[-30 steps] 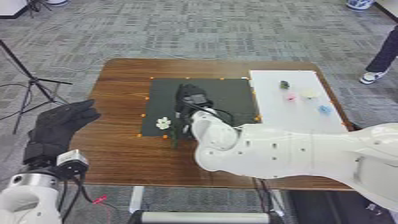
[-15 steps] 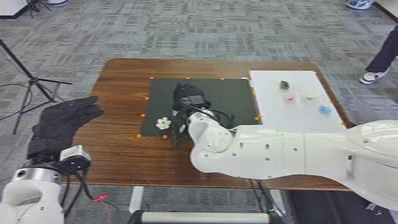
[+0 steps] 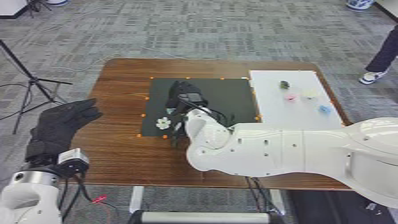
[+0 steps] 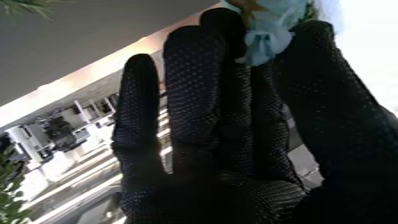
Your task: Arrange flowers
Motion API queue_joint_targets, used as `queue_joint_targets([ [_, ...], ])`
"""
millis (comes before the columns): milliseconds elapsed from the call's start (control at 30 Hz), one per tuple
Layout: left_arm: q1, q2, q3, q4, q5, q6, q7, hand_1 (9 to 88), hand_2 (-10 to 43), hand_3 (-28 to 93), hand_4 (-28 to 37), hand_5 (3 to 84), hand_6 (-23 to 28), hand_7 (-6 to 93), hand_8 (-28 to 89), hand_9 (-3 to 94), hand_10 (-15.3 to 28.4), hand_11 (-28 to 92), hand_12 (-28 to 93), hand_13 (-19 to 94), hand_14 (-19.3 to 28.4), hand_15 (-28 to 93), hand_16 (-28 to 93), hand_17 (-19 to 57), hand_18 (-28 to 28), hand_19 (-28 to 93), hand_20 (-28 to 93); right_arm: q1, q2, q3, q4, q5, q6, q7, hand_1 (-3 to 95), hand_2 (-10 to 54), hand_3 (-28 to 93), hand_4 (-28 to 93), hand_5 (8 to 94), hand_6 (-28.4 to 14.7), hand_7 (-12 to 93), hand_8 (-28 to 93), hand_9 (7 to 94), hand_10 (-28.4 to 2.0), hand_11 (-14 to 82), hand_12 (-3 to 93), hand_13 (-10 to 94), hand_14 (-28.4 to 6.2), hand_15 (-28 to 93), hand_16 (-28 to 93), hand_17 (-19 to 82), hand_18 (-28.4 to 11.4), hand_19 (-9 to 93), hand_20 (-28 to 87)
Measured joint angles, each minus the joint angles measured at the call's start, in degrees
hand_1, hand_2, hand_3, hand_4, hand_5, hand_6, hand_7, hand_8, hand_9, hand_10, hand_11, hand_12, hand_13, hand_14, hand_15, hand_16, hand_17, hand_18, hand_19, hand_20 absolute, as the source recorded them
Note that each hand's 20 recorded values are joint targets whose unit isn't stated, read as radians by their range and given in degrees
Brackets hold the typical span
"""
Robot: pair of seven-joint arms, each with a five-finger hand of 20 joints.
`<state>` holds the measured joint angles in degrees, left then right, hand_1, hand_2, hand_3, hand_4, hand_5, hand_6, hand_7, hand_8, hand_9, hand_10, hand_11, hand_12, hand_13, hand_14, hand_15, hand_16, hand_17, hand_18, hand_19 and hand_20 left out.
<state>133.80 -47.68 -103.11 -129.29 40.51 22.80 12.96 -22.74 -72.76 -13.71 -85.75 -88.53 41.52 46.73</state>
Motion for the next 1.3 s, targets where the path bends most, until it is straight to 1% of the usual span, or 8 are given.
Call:
queue_joint_targets([
  [100,-0.6,0.42,0.93,0.00,-0.06,0.68,-0.01,23.3,-0.4,89,-23.0,56.8,13.3,15.8,-10,47.5,20.5,38,13,34,23.6,56,-9,-5.5,17.7,43,14,0.2,0.0,0.0,0.0,0.1,-0.1,0.0,44.0,-9.2,75,-28,62.0,-0.3,27,-12,73.9,-11.8,25.9,18.8,73,-6.2,62,19,28,-20.9,92,-3],
  [167,-1.0,0.56,1.14,0.13,-0.26,0.78,0.17,23.4,-0.3,89,-23.1,56.9,13.3,15.8,-10,47.5,20.6,38,13,34,23.6,56,-9,-5.5,17.7,43,14,0.3,0.0,-0.1,0.0,0.2,-0.2,0.0,43.8,-9.0,75,-28,62.0,-0.3,27,-12,73.6,-12.1,26.6,17.8,73,-6.4,62,19,28,-21.0,92,-3],
  [267,-0.7,0.42,0.00,0.51,-0.62,-0.08,1.23,23.4,-0.2,89,-23.0,56.8,13.3,15.8,-10,47.4,20.5,38,13,34,23.7,56,-9,-5.5,17.7,43,14,0.5,0.0,-0.1,0.0,0.3,-0.4,0.0,43.9,-8.9,75,-28,62.0,-0.3,27,-12,73.5,-12.1,27.2,16.9,73,-6.4,62,19,28,-21.0,92,-3],
  [367,0.5,0.18,-1.21,0.62,-0.65,-0.81,1.67,23.5,-0.2,89,-23.0,56.8,13.3,15.8,-10,47.4,20.5,38,13,34,23.7,56,-9,-5.5,17.7,43,14,0.5,0.0,0.1,0.0,0.4,-0.5,0.0,42.9,-8.8,75,-28,62.1,-0.2,26,-14,73.4,-12.1,27.3,16.5,72,-6.6,62,19,28,-21.1,92,-2],
  [533,1.1,0.16,-0.93,0.67,-0.65,-0.75,1.69,23.5,0.0,89,-22.8,56.8,13.3,15.8,-10,47.5,20.6,38,13,34,23.7,56,-9,-5.5,17.7,43,14,0.5,0.0,0.1,0.0,0.4,-0.5,-0.1,41.5,-8.8,75,-28,62.0,0.0,25,-17,74.3,-12.2,27.0,16.1,73,-6.9,62,18,28,-21.5,92,-2],
  [833,0.0,0.29,0.61,0.61,-0.65,0.34,1.41,23.6,-0.1,89,-22.6,56.8,13.4,15.8,-10,47.4,20.6,38,13,34,23.7,56,-9,-5.5,17.7,43,14,0.8,0.0,0.0,-0.1,0.8,-1.0,-0.3,40.0,-8.9,75,-28,59.4,-0.2,24,-17,74.5,-12.5,26.7,16.3,73,-7.3,62,19,28,-22.0,92,0],
  [1100,-1.1,0.12,0.81,0.56,-0.14,0.39,-0.41,23.7,0.0,89,-22.4,56.7,13.3,15.8,-11,47.4,20.6,38,13,34,23.6,56,-9,-5.5,17.7,43,14,0.4,0.0,0.8,-0.2,0.9,-1.5,-0.3,39.0,-8.7,75,-28,58.5,-0.4,23,-17,74.1,-13.0,26.4,16.2,73,-7.7,63,19,28,-22.3,91,0],
  [1300,-1.4,0.13,1.18,0.46,-0.10,0.64,-0.54,23.7,0.0,89,-22.4,56.7,13.3,15.9,-11,47.4,20.7,38,13,34,23.6,56,-9,-5.5,17.7,43,14,0.5,0.0,0.6,-0.2,0.9,-1.5,-0.3,38.9,-8.3,75,-28,58.1,-0.5,23,-17,74.0,-13.0,26.3,16.2,72,-7.9,63,19,27,-22.5,91,0],
])
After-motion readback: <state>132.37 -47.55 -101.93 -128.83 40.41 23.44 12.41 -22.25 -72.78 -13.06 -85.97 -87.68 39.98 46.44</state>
